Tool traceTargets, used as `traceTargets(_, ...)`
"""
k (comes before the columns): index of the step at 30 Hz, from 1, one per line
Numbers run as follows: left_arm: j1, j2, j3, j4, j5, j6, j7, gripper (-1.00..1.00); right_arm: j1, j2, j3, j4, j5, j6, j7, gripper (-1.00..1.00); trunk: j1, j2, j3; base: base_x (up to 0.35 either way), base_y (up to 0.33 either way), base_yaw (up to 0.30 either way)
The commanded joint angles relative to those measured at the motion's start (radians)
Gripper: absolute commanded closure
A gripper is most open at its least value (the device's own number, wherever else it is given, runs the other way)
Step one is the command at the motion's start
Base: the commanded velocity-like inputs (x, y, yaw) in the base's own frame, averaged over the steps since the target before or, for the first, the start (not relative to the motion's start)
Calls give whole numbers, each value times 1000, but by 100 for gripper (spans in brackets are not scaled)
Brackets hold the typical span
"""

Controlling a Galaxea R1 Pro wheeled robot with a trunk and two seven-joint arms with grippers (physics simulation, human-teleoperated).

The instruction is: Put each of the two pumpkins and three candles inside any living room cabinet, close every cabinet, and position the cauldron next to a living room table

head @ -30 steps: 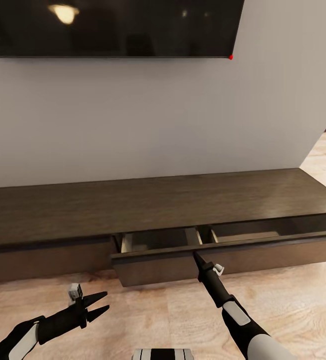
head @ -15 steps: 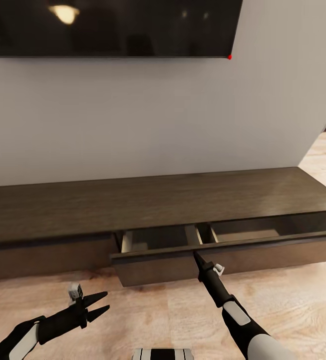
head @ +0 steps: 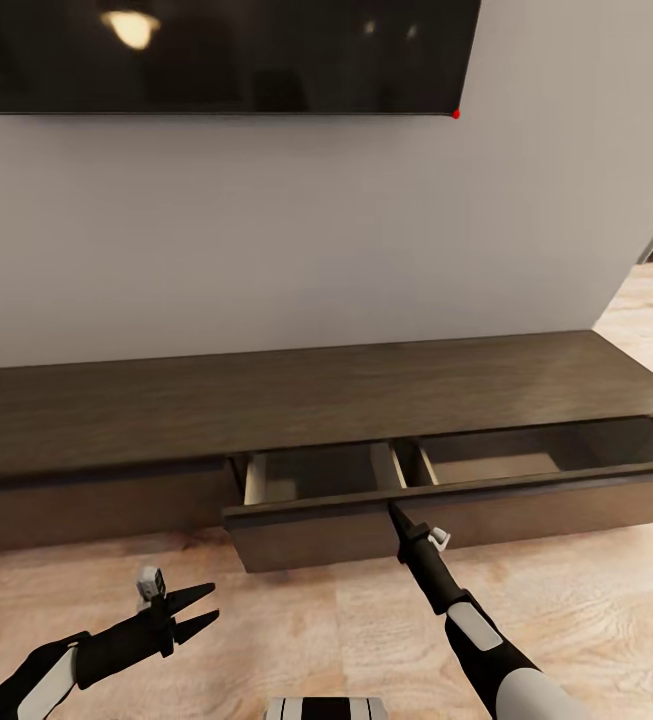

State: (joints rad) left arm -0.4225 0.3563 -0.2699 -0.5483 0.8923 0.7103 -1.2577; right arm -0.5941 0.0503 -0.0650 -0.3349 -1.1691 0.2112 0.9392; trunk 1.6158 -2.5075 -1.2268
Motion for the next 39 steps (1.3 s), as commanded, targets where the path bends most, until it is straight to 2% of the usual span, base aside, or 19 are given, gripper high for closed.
traceTargets(1,-1,1,-6,1,8,9,-2,-100,-1,1,7,-1,-3,19,21,100,-1,0,-1,-107,0,0)
traceTargets(39,4,0,-6,1,8,9,-2,-100,-1,2,7,-1,-1,19,21,100,-1,0,-1,-69,0,0)
